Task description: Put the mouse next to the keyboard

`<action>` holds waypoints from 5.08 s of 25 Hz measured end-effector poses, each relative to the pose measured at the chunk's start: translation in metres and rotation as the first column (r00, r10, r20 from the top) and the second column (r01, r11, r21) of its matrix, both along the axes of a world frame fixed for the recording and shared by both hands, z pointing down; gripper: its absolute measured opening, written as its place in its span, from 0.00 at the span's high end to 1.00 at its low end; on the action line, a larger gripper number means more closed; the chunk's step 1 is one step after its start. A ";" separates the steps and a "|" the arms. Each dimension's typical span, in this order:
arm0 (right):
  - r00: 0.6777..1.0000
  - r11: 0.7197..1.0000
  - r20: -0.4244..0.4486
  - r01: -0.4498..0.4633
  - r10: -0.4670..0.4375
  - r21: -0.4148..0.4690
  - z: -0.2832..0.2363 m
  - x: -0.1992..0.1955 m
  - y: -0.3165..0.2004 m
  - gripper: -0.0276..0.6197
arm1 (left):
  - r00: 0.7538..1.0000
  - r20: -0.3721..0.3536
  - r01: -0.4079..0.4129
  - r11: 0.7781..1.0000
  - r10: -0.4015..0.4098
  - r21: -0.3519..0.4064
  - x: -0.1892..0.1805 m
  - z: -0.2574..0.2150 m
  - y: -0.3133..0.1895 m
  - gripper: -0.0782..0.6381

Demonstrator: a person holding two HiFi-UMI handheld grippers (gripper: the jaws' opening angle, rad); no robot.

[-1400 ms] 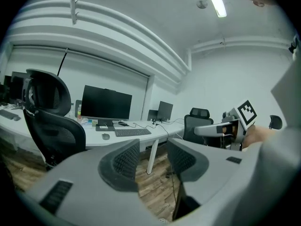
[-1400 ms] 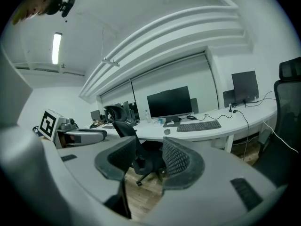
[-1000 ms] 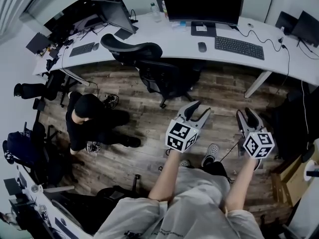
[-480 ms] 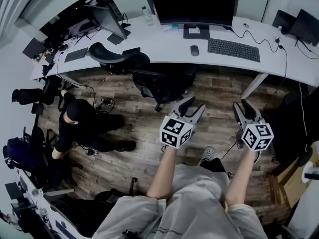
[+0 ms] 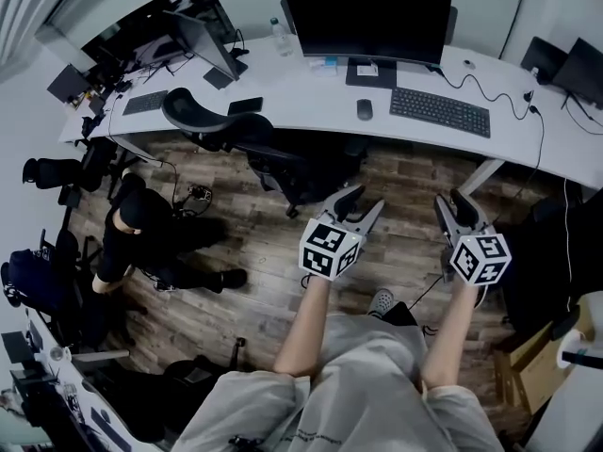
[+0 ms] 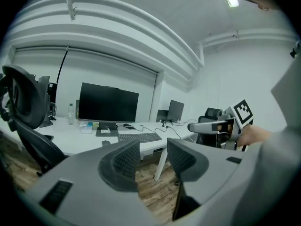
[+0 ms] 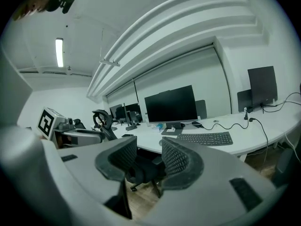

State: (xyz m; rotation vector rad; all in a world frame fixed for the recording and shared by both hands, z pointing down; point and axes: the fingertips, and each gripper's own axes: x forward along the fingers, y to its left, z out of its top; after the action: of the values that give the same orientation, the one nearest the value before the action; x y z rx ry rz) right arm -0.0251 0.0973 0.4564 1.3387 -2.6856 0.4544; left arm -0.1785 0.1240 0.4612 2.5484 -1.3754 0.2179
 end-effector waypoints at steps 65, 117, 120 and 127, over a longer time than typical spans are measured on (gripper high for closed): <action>0.992 0.994 -0.124 -0.015 0.001 -0.107 0.072 -0.003 -0.311 0.68 | 0.946 -0.049 0.313 0.944 -0.319 -0.105 -0.047 0.071 -0.350 0.63; 0.926 0.917 -0.375 -0.107 -0.049 -0.384 0.280 -0.243 -0.429 0.38 | 0.906 0.042 0.418 0.878 -0.421 -0.234 -0.178 0.184 -0.432 0.86; 0.922 0.913 -0.385 -0.122 -0.041 -0.390 0.283 -0.247 -0.428 0.39 | 0.903 0.031 0.424 0.873 -0.429 -0.240 -0.178 0.184 -0.428 0.86; 0.919 0.891 -0.395 -0.162 -0.021 -0.425 0.295 -0.254 -0.431 0.46 | 0.892 0.008 0.438 0.861 -0.452 -0.259 -0.185 0.192 -0.423 0.86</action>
State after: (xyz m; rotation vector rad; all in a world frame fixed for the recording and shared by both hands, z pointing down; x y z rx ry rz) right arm -0.2792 -0.3337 0.7518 1.2325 -2.0472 0.6848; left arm -0.3633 -0.2992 0.6533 1.9510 -1.7430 0.2212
